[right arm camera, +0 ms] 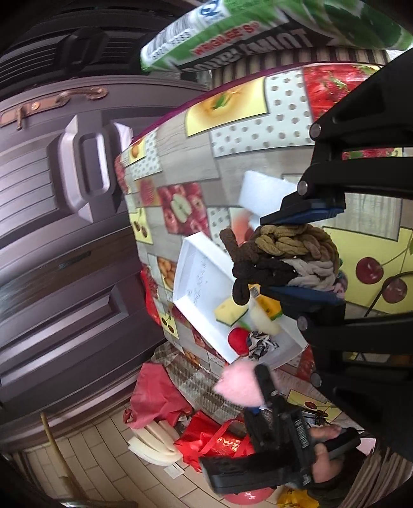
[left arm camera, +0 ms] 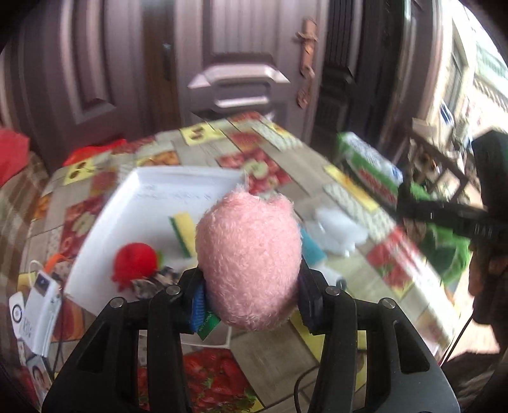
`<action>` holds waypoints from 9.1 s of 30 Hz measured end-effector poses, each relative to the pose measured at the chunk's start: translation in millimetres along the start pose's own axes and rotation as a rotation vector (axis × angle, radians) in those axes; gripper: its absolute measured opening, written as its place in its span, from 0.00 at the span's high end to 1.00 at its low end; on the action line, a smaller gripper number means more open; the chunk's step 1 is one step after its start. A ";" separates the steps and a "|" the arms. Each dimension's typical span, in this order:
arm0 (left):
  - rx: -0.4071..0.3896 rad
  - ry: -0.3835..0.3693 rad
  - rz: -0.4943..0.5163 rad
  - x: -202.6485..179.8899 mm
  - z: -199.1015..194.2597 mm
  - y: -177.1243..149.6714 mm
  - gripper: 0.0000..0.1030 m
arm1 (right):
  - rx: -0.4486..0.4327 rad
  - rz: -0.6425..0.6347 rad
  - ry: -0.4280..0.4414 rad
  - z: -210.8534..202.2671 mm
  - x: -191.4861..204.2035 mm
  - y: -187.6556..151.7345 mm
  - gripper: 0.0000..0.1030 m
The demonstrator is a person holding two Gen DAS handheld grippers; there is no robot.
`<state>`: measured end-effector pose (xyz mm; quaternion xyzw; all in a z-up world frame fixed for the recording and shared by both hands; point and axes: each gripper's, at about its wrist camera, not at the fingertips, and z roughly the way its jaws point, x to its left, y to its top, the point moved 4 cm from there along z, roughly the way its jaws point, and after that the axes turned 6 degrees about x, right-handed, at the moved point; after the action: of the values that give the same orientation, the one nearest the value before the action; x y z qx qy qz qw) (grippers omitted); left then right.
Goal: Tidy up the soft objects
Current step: 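Carry the rope toy and pink ball with both tools over the white box, then open both tools to drop the rope toy and pink ball into the box, then grasp the small blue knotted plush with right tool while left tool grasps the teal tissue pack, then carry the blue plush and teal tissue pack with both tools over the box, then open both tools to drop the blue plush and teal pack into the box, then withdraw both tools from the box toward the white foam blocks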
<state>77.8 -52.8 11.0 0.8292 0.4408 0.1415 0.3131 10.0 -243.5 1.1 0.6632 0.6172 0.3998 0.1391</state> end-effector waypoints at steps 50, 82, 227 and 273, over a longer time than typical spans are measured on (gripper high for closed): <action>0.018 0.145 -0.279 124.2 13.3 -7.6 0.55 | 0.079 -0.201 0.042 76.4 101.6 61.0 0.66; 0.012 0.253 -0.420 181.0 75.4 21.3 0.00 | 0.107 -0.060 -0.032 170.5 88.0 82.8 0.00; 0.043 0.249 -0.351 181.9 72.4 42.1 0.17 | 0.166 -0.076 0.034 185.4 91.0 97.3 0.73; 0.092 -0.134 0.004 -8.2 69.6 -3.5 0.01 | -0.080 0.296 -0.251 19.9 -72.9 12.4 0.00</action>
<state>106.4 -85.5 -44.0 0.8512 0.4232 0.0659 0.3032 38.7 -307.6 -29.4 0.7855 0.4742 0.3542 0.1809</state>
